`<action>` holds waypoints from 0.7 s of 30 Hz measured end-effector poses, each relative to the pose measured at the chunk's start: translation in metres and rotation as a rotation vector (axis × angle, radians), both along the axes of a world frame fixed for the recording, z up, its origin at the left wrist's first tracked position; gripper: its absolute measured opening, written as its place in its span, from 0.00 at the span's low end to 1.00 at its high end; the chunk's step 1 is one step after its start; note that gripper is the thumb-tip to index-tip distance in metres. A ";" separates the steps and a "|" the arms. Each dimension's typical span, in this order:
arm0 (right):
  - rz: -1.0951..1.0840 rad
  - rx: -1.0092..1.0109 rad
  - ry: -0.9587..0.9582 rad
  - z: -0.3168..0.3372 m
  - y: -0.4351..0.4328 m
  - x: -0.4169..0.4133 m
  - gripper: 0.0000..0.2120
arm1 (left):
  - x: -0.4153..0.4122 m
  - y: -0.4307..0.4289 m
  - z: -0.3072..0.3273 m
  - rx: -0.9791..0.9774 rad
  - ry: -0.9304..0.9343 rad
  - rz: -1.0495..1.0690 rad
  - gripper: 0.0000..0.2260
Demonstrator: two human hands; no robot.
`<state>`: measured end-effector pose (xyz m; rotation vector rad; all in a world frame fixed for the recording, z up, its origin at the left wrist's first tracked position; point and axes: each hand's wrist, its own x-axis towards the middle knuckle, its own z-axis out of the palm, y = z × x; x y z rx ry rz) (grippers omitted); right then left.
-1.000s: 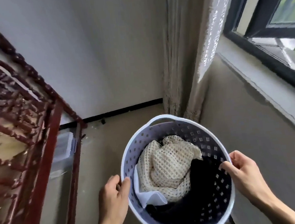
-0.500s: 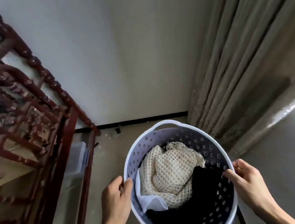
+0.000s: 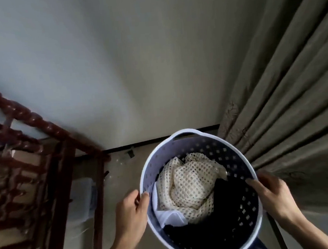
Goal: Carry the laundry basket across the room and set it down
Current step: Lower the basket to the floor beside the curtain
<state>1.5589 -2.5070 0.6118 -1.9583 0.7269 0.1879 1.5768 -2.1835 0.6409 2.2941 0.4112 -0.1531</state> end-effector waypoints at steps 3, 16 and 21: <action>0.051 0.024 0.083 -0.028 -0.010 0.060 0.11 | 0.060 -0.012 -0.019 0.096 0.071 -0.048 0.19; 0.121 -0.135 0.318 -0.183 -0.019 0.236 0.09 | 0.259 -0.024 -0.184 0.103 0.433 -0.137 0.15; 0.143 -0.187 0.459 -0.276 -0.012 0.279 0.11 | 0.319 -0.016 -0.293 0.037 0.615 -0.183 0.13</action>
